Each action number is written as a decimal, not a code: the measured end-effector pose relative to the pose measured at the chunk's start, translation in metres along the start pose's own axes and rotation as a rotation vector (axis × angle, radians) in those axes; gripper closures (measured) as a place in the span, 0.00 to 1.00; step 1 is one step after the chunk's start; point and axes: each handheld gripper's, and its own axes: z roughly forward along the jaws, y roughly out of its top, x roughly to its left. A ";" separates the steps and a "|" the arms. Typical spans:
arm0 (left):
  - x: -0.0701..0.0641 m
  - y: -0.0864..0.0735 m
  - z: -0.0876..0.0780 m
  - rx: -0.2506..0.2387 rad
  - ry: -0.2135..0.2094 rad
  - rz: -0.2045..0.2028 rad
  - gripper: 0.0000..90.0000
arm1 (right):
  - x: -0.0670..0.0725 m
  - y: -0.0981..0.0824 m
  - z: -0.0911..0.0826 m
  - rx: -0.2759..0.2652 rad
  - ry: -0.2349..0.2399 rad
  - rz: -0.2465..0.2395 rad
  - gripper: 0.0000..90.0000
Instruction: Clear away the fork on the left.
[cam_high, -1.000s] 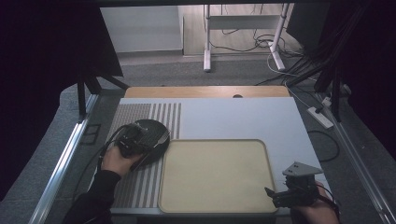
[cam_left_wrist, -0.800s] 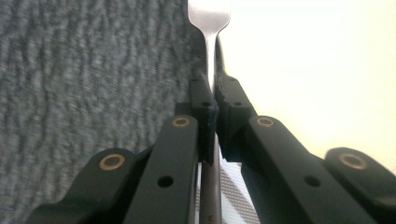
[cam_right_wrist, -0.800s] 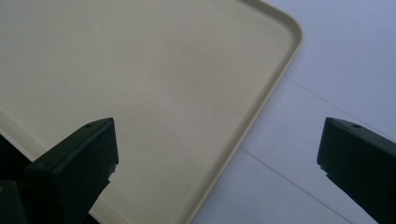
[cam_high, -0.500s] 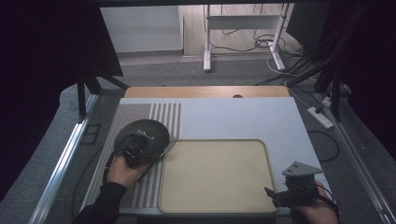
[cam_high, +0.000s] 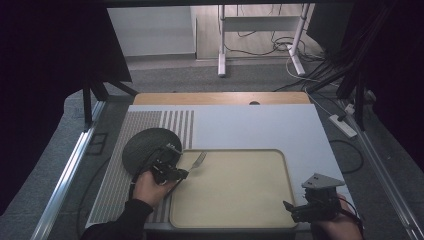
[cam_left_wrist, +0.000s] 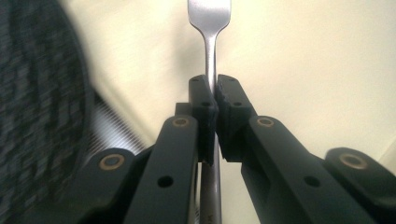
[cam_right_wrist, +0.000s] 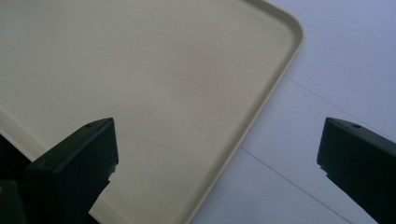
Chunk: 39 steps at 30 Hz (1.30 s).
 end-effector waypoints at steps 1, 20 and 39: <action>-0.004 0.003 0.002 0.005 -0.002 0.007 0.95 | 0.000 0.000 0.000 0.000 0.001 -0.002 0.00; -0.028 0.012 0.034 0.034 0.064 0.088 0.86 | 0.001 0.000 0.000 0.008 0.004 -0.013 0.00; -0.005 0.010 0.039 0.051 0.063 0.024 0.99 | 0.001 0.000 0.000 0.009 0.008 -0.017 0.00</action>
